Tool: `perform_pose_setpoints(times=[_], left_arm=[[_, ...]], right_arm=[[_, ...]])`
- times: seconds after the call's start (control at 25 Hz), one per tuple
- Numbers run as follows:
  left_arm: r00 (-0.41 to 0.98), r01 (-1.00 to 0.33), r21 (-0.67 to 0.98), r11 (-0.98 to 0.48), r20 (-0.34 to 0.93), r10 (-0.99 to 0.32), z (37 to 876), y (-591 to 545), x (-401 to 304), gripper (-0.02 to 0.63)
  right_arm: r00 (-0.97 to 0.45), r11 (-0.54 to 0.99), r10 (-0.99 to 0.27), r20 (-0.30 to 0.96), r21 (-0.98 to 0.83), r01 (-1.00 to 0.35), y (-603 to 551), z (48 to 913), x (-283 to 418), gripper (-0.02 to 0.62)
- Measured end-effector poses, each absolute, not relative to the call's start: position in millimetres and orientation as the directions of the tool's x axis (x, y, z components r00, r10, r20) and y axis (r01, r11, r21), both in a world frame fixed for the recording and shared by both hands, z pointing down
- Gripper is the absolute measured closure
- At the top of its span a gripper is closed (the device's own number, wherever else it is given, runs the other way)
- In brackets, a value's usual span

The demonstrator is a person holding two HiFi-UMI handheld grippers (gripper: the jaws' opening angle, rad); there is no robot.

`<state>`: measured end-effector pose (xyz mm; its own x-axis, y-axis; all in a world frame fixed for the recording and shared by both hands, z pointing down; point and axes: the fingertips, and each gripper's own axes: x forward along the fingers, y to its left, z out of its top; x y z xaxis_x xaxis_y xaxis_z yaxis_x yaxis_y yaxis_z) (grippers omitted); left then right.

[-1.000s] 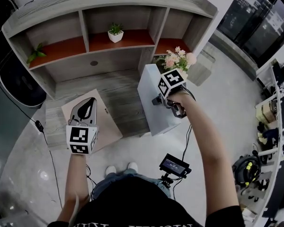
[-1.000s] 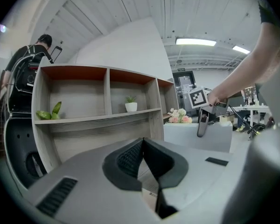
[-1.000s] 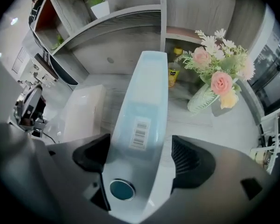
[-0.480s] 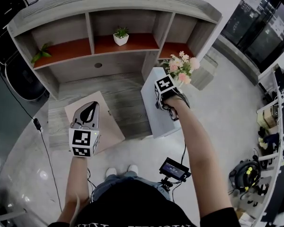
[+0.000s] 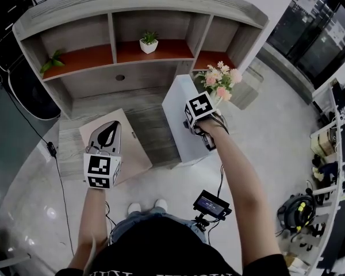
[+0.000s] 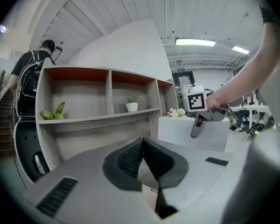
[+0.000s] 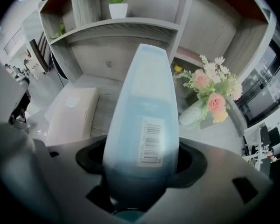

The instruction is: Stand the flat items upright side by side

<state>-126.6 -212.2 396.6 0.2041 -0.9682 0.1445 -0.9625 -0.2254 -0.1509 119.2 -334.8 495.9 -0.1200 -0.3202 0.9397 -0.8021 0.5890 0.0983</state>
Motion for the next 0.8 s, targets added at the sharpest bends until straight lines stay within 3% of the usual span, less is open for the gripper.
perform_pose_setpoints(times=[0.36, 0.6, 0.8], left_arm=[[0.208, -0.960, -0.163, -0.227, 0.128, -0.970, 391, -202, -129, 0.595], [0.216, -0.955, -0.180, -0.236, 0.126, -0.968, 388, -196, -126, 0.595], [0.219, -0.952, -0.189, -0.240, 0.127, -0.967, 387, -193, -125, 0.595]], right_arm=[[-0.206, 0.532, -0.632, 0.747, 0.226, -0.816, -342, 458, 103, 0.250], [-0.298, 0.521, -0.742, 0.600, 0.238, -0.819, -341, 463, 93, 0.253], [-0.296, 0.484, -0.793, 0.533, 0.254, -0.837, -332, 467, 92, 0.253]])
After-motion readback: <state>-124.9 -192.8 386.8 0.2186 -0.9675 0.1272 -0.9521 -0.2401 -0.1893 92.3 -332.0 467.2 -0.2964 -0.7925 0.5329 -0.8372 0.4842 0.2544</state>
